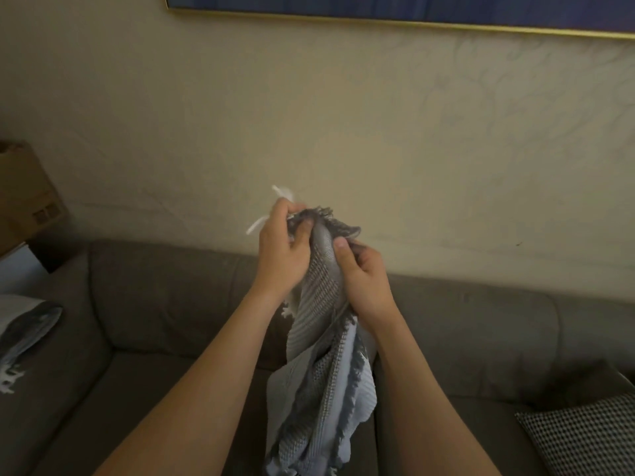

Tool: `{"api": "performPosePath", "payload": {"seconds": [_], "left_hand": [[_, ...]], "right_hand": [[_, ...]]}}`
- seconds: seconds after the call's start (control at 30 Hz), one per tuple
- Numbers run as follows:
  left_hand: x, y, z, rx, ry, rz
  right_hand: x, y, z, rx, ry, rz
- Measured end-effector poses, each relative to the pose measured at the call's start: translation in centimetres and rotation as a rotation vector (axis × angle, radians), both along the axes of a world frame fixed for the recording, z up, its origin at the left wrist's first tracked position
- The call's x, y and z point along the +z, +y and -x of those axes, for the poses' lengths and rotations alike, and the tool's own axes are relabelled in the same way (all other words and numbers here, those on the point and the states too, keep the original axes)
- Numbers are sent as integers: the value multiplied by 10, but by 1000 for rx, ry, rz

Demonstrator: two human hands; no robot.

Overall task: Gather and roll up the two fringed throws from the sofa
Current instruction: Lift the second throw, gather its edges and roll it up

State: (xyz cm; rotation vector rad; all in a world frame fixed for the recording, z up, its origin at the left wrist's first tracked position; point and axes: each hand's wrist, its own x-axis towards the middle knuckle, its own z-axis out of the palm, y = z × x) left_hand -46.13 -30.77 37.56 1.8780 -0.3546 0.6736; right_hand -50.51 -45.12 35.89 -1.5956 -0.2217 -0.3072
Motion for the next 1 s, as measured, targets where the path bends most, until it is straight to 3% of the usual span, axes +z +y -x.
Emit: {"api": "performPosePath", "payload": {"seconds": [0.13, 0.3, 0.37, 0.47, 0.53, 0.6, 0.67, 0.83, 1.0], "left_hand": [[17, -8, 1, 51, -103, -28], [28, 0, -7, 145, -209, -63], [31, 7, -12, 174, -225, -67], [33, 16, -21, 241, -213, -45], [34, 19, -26, 282, -199, -31], [38, 20, -26, 301, -195, -36], [45, 21, -26, 310, -221, -37], [62, 17, -23, 304, -302, -51], [60, 6, -14, 255, -323, -88]], "right_hand": [[-4, 6, 10, 88, -16, 57], [-89, -3, 9, 254, 349, 505], [-101, -11, 1, 274, 414, 550], [-86, -25, -14, -239, 298, 515], [-70, -32, -20, -575, 210, 294], [-60, -30, -18, -676, 26, 136], [-60, -20, -10, -635, -155, 204], [-110, 0, 2, -414, -349, 879], [-117, 27, 4, -185, 21, 625]]}}
